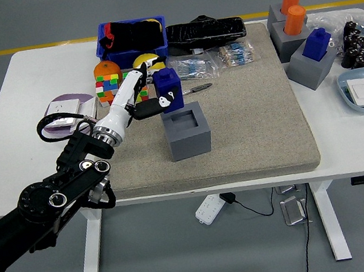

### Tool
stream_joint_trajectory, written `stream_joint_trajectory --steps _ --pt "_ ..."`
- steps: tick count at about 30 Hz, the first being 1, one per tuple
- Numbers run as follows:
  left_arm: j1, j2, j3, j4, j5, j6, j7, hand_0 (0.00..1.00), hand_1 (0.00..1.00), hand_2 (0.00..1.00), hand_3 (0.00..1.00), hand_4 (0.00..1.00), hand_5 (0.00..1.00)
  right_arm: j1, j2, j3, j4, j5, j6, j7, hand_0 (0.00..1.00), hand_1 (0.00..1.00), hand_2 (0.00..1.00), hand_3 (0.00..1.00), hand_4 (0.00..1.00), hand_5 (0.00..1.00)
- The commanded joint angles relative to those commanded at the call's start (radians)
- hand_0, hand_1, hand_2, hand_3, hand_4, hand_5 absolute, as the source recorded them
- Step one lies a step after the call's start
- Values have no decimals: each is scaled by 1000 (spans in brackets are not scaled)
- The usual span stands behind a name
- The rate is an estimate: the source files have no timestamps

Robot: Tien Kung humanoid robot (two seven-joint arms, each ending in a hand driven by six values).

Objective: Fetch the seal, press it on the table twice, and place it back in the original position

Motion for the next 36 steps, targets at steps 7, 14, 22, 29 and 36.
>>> stream_joint_trajectory --steps 7,14,22,29,36 --pt "18 14 -19 66 -22 32 -43 859 527 503 884 560 2 -2 3 1 -1 -1 0 0 829 741 736 706 798 594" --pt "46 3 32 149 -88 79 -110 858 535 496 876 562 2 -2 4 2 1 0 0 1 829 740 736 706 799 594" --pt "83 -22 91 226 -200 138 -204 853 536 488 864 564 2 -4 7 -1 0 1 1 1 829 740 736 707 800 594" --pt "106 -39 142 281 -265 158 -245 851 541 486 859 566 2 -7 7 -1 0 0 1 1 829 740 736 707 801 595" --pt "119 -48 170 309 -301 175 -271 849 542 484 857 568 2 -7 9 -2 1 1 1 2 829 741 736 707 801 594"
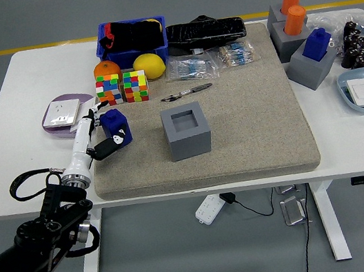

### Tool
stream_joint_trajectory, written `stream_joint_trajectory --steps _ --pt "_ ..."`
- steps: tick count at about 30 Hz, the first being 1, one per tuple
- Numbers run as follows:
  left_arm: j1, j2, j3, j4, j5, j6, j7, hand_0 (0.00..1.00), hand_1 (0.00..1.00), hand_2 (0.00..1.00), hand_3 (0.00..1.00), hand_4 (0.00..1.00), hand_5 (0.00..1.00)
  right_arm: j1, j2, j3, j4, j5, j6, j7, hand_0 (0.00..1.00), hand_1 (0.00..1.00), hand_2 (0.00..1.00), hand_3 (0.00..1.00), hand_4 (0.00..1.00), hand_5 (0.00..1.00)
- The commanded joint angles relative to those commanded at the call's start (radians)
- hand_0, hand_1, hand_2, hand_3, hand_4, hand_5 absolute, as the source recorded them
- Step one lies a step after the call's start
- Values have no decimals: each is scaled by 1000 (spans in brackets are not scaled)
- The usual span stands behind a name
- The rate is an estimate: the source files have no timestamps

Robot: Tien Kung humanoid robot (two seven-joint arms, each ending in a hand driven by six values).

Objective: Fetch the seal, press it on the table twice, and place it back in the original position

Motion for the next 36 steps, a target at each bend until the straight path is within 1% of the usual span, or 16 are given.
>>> stream_joint_trajectory --steps 6,14,18,23,29,30,33,36 --pt "5 -4 14 11 -14 6 -18 843 539 477 849 569 2 -1 0 1 -1 0 0 0 829 741 736 707 802 594" --pt "9 -2 27 15 -26 5 -22 837 537 476 841 572 2 -2 1 -1 -1 1 1 0 829 741 736 707 802 594" --pt "8 1 22 9 -22 5 -23 837 537 476 841 572 2 -3 0 0 -2 1 0 1 829 741 736 707 802 594" --pt "-7 13 19 -18 -11 6 -22 837 537 473 841 574 2 -1 0 -3 -1 3 1 0 830 741 736 707 803 594" --pt "-23 37 -38 -97 42 6 -12 837 538 471 842 577 2 -1 -1 1 -1 2 1 1 829 740 736 707 803 593" --pt "-28 46 -57 -125 71 1 4 837 538 471 842 577 2 -1 -2 1 -1 1 1 1 829 740 736 707 803 593" --pt "-35 58 -77 -168 119 -18 38 837 538 467 841 581 2 -2 -3 3 -1 1 1 1 830 741 736 707 804 593" --pt "-51 74 -99 -236 192 -48 86 837 538 467 841 581 2 -1 -4 4 -1 0 1 1 830 741 736 707 804 593"
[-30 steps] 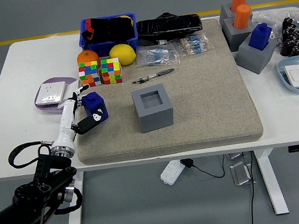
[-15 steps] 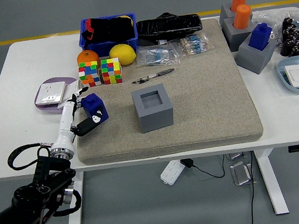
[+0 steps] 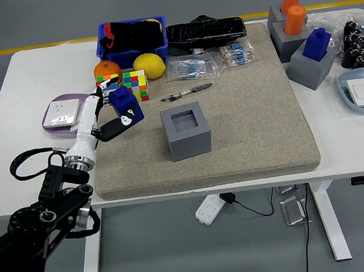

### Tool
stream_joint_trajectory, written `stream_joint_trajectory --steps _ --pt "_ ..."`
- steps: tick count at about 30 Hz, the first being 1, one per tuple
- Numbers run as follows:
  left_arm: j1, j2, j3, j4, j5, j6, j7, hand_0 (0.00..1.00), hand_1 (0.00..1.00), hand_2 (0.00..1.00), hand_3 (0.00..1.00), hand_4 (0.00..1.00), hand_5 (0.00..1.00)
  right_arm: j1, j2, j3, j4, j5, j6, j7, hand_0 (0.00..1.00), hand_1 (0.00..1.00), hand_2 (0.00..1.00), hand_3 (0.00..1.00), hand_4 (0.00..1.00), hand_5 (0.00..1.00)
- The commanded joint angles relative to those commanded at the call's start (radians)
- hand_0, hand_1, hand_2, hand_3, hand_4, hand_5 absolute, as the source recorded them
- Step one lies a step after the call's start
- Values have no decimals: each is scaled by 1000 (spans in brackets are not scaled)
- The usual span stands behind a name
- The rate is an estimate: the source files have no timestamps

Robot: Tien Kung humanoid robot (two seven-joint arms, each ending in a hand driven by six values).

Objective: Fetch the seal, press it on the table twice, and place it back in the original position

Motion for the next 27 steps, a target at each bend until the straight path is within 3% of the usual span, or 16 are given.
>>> stream_joint_trajectory --steps 5,10,17,27 --pt "-26 13 -28 -83 58 -50 60 834 537 467 842 580 2 1 0 -1 1 0 -1 1 830 741 736 707 804 593" --pt "-55 16 -2 -139 82 -78 94 835 533 462 840 582 2 2 -1 -4 1 1 -1 2 830 741 736 708 804 593" --pt "-89 9 79 -155 113 -98 128 834 534 462 840 582 2 5 -2 -5 0 2 -6 7 830 741 736 706 805 591" --pt "-103 -16 109 -135 110 -96 134 835 533 462 841 583 2 4 -4 -10 -1 1 -8 8 829 740 733 707 804 592"
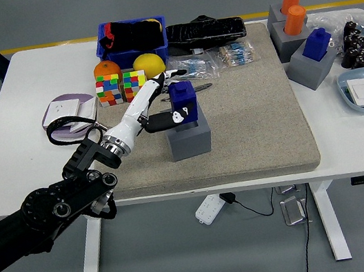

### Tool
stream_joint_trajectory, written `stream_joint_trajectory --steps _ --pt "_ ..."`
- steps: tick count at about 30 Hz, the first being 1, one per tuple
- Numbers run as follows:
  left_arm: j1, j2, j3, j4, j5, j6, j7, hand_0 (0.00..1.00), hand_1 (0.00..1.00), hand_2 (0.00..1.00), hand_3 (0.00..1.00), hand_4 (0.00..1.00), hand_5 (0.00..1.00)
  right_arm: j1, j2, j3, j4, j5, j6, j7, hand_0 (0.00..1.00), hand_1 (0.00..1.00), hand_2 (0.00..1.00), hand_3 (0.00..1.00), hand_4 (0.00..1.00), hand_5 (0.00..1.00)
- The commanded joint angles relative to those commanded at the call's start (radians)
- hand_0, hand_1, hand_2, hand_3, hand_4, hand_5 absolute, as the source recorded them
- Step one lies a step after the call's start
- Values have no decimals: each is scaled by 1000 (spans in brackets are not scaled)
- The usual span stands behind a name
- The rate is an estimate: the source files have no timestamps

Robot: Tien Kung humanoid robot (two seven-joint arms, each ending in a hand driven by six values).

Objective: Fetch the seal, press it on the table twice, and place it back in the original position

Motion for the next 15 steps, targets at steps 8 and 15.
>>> stream_joint_trajectory --steps 8,15 --pt "3 -20 27 37 -6 7 -6 835 532 462 840 582 2 0 1 -5 1 2 0 0 829 740 732 707 805 590" --pt "-1 -31 38 62 -10 15 -15 835 532 462 840 580 2 -1 0 -2 2 1 0 1 829 737 733 707 804 592"
